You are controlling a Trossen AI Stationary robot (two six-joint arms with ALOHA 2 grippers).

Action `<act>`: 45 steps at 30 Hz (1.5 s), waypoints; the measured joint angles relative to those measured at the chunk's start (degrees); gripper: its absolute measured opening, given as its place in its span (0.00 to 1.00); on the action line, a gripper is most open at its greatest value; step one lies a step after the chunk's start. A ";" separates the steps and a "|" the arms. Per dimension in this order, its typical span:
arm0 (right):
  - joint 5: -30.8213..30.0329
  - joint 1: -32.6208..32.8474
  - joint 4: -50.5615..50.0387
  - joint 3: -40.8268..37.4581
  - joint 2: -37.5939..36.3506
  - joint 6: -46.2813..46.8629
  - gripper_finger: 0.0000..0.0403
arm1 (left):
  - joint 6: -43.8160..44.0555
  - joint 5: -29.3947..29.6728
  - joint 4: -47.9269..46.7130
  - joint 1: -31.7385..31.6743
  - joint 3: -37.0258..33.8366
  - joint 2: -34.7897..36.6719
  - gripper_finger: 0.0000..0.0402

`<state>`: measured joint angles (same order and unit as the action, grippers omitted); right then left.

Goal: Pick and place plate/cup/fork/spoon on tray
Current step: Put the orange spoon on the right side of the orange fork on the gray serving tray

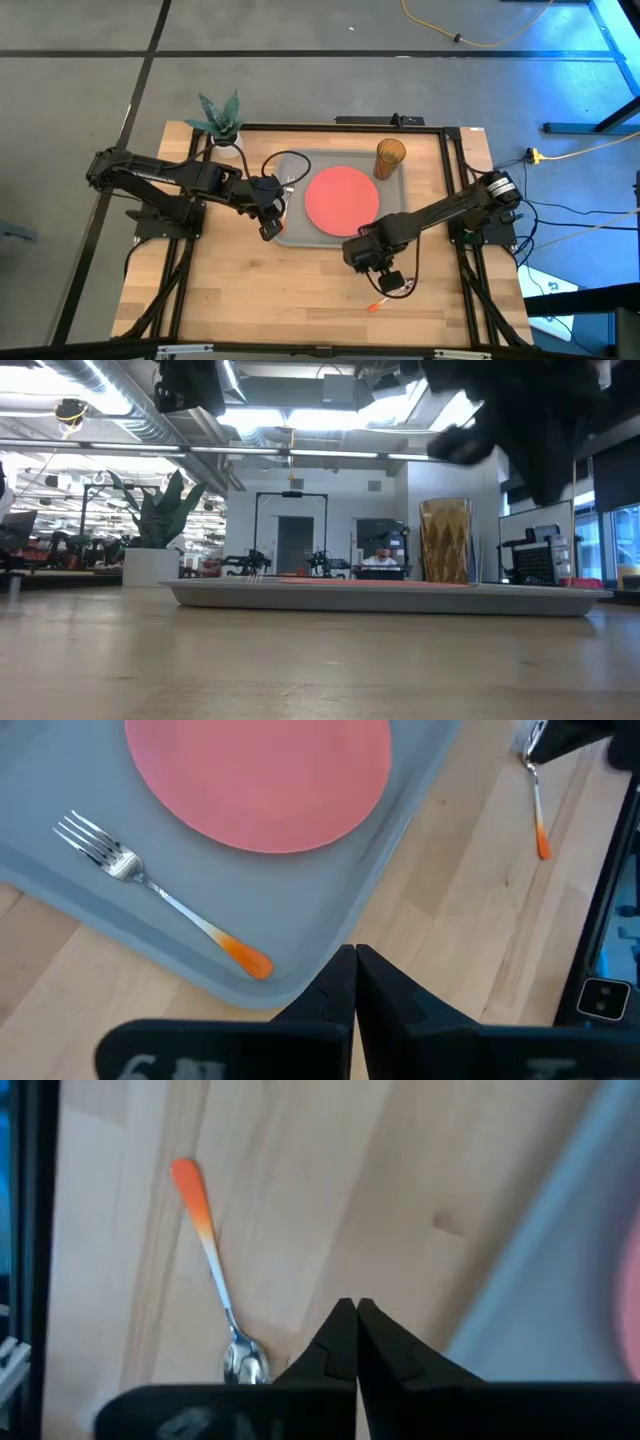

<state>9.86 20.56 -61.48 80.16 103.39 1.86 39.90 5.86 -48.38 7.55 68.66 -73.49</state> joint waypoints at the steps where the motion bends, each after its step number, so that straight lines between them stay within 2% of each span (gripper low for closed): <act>1: -1.17 0.35 -1.64 1.49 -0.02 1.07 0.00 | -0.03 -0.04 0.01 0.00 0.00 0.00 0.00; 12: -10.56 4.32 -20.34 18.09 -0.08 15.86 0.00 | -0.61 -10.65 0.79 -0.09 0.09 -1.83 0.00; 17: -13.15 6.25 -28.00 25.49 -0.10 20.71 0.00 | -2.19 -15.36 8.31 0.42 0.09 -5.66 0.00; 20: -14.82 7.30 -28.32 29.46 -0.50 22.42 0.00 | -2.09 -16.59 14.66 0.57 0.09 -7.30 0.00; 26: -18.82 11.31 -28.44 35.52 -2.92 23.42 0.00 | -2.99 -13.09 24.37 0.81 0.17 -9.34 0.00; 28: -21.10 13.10 -28.42 36.50 -4.24 23.63 0.00 | -3.09 -11.34 24.51 1.10 -0.22 -9.62 0.00; 30: -22.45 15.26 -28.60 36.52 -6.23 23.72 0.00 | -3.17 -9.73 29.41 1.34 0.23 -10.96 0.00; 32: -24.65 17.36 -28.65 36.52 -8.10 25.18 0.00 | -3.17 -8.50 30.31 1.82 0.02 -12.13 0.00; 39: -31.03 24.34 -28.63 36.52 -13.75 27.90 0.00 | -5.09 -7.77 40.60 4.41 0.08 -19.19 0.00; 45: -33.67 28.33 -28.56 36.52 -16.75 31.09 0.00 | -4.46 -6.27 48.38 6.60 0.11 -25.09 0.00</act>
<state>-23.81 48.90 -90.04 116.68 86.64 32.95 35.44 -0.41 0.00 14.16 68.77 -98.58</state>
